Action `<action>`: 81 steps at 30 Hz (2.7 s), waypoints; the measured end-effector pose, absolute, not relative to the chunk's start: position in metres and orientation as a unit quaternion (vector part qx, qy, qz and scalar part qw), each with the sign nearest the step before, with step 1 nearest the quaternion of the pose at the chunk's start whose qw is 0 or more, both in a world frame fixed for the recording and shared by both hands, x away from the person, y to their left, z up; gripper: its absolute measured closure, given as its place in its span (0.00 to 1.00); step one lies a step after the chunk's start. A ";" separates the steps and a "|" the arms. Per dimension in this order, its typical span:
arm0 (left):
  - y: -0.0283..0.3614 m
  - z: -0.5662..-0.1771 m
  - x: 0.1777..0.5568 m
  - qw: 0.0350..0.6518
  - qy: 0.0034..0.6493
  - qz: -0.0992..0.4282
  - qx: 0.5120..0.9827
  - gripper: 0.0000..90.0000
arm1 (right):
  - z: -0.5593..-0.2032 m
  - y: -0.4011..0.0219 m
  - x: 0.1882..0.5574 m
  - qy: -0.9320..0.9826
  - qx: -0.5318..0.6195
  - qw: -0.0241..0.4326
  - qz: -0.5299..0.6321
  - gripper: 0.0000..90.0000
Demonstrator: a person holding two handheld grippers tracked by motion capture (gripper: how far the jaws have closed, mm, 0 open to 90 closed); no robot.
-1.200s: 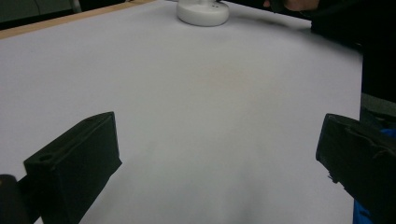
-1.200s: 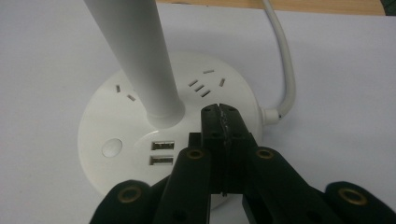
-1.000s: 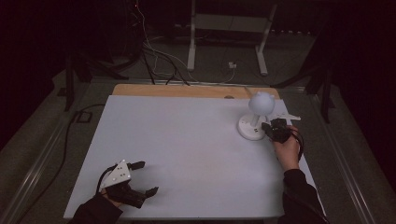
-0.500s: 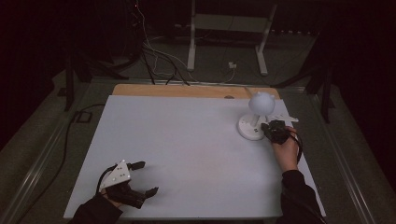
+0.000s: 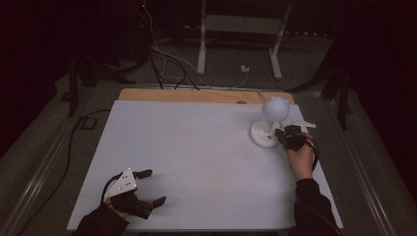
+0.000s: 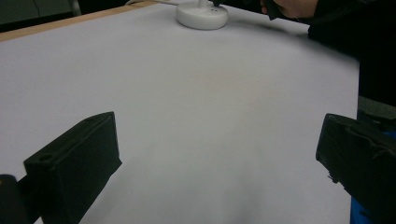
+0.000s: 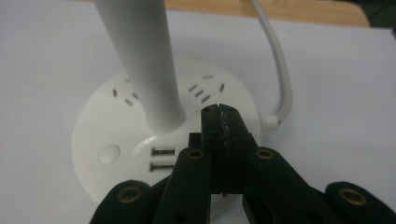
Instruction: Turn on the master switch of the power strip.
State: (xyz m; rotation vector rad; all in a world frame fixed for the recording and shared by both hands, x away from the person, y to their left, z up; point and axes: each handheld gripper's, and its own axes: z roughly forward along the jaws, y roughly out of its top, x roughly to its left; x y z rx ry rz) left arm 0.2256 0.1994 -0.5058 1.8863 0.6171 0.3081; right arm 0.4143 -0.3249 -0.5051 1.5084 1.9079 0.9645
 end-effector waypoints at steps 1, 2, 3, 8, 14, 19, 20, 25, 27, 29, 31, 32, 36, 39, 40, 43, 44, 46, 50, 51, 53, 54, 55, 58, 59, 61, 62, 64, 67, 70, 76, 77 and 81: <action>0.199 -0.506 0.226 0.537 0.260 0.130 0.792 0.00 | -0.500 -0.329 0.413 0.695 0.552 0.267 0.376 1.00; 0.199 -0.506 0.226 0.537 0.260 0.130 0.792 0.00 | -0.500 -0.329 0.413 0.695 0.552 0.267 0.376 1.00; 0.199 -0.506 0.226 0.537 0.260 0.130 0.792 0.00 | -0.498 -0.331 0.413 0.692 0.553 0.263 0.382 1.00; 0.199 -0.507 0.227 0.536 0.261 0.129 0.793 0.00 | -0.485 -0.334 0.412 0.698 0.546 0.261 0.383 0.99; 0.199 -0.506 0.226 0.536 0.261 0.129 0.792 0.00 | -0.481 -0.334 0.407 0.707 0.541 0.244 0.385 0.94; 0.199 -0.506 0.226 0.538 0.259 0.129 0.792 0.00 | -0.480 -0.335 0.402 0.710 0.544 0.239 0.379 0.83; 0.199 -0.506 0.226 0.538 0.259 0.129 0.792 0.00 | -0.479 -0.335 0.401 0.709 0.543 0.243 0.379 0.79; 0.199 -0.506 0.227 0.538 0.260 0.128 0.792 0.00 | -0.477 -0.338 0.396 0.708 0.539 0.235 0.390 0.53; 0.199 -0.507 0.227 0.538 0.261 0.127 0.791 0.00 | -0.476 -0.338 0.397 0.712 0.543 0.231 0.380 0.48; 0.198 -0.507 0.227 0.538 0.261 0.127 0.791 0.00 | -0.476 -0.339 0.395 0.712 0.549 0.221 0.379 0.35; 0.198 -0.507 0.227 0.538 0.261 0.127 0.791 0.00 | -0.476 -0.340 0.393 0.710 0.550 0.212 0.386 0.26; 0.198 -0.507 0.227 0.538 0.261 0.127 0.792 0.00 | -0.476 -0.340 0.393 0.710 0.550 0.212 0.386 0.26; 0.198 -0.507 0.227 0.538 0.261 0.127 0.791 0.00 | -0.475 -0.342 0.386 0.723 0.517 0.182 0.420 0.09; 0.198 -0.507 0.227 0.538 0.262 0.126 0.791 0.00 | -0.474 -0.341 0.384 0.734 0.506 0.174 0.419 0.03; 0.198 -0.507 0.227 0.538 0.262 0.126 0.791 0.00 | -0.473 -0.341 0.383 0.735 0.502 0.164 0.426 0.01; 0.198 -0.507 0.227 0.538 0.262 0.127 0.791 0.00 | -0.468 -0.341 0.381 0.735 0.494 0.142 0.442 0.00; 0.198 -0.507 0.227 0.538 0.262 0.127 0.791 0.00 | -0.468 -0.341 0.381 0.735 0.494 0.142 0.442 0.00; 0.198 -0.507 0.227 0.538 0.262 0.126 0.791 0.00 | -0.466 -0.339 0.380 0.739 0.491 0.146 0.437 0.00; 0.198 -0.507 0.227 0.537 0.262 0.127 0.792 0.00 | -0.465 -0.336 0.378 0.742 0.485 0.147 0.440 0.00; 0.198 -0.507 0.227 0.538 0.262 0.127 0.791 0.00 | -0.465 -0.336 0.377 0.741 0.482 0.145 0.445 0.00; 0.198 -0.507 0.227 0.538 0.262 0.126 0.791 0.00 | -0.464 -0.335 0.375 0.740 0.478 0.148 0.450 0.00; 0.198 -0.507 0.227 0.538 0.262 0.127 0.791 0.00 | -0.463 -0.332 0.373 0.741 0.467 0.158 0.455 0.00; 0.198 -0.507 0.227 0.538 0.262 0.127 0.791 0.00 | -0.463 -0.332 0.373 0.741 0.467 0.158 0.455 0.00; 0.198 -0.506 0.226 0.538 0.261 0.127 0.792 0.00 | -0.461 -0.327 0.366 0.740 0.452 0.163 0.471 0.00; 0.198 -0.506 0.226 0.538 0.261 0.127 0.791 0.00 | -0.461 -0.327 0.366 0.740 0.452 0.163 0.471 0.00; 0.198 -0.506 0.226 0.537 0.261 0.128 0.792 0.00 | -0.461 -0.323 0.360 0.739 0.443 0.164 0.480 0.00; 0.199 -0.506 0.226 0.537 0.260 0.128 0.792 0.00 | -0.461 -0.323 0.360 0.739 0.443 0.164 0.480 0.00; 0.199 -0.506 0.226 0.538 0.260 0.128 0.792 0.00 | -0.463 -0.320 0.353 0.744 0.438 0.139 0.485 0.00; 0.198 -0.506 0.226 0.537 0.260 0.129 0.792 0.00 | -0.464 -0.316 0.348 0.752 0.431 0.139 0.479 0.00; 0.198 -0.506 0.226 0.537 0.259 0.129 0.792 0.00 | -0.466 -0.312 0.341 0.762 0.420 0.137 0.474 0.00; 0.198 -0.506 0.225 0.539 0.258 0.129 0.792 0.00 | -0.472 -0.306 0.326 0.773 0.401 0.124 0.476 0.00; 0.198 -0.506 0.225 0.539 0.257 0.129 0.792 0.00 | -0.472 -0.306 0.326 0.773 0.401 0.124 0.476 0.00; 0.198 -0.506 0.225 0.538 0.256 0.129 0.793 0.00 | -0.475 -0.303 0.316 0.779 0.389 0.127 0.475 0.00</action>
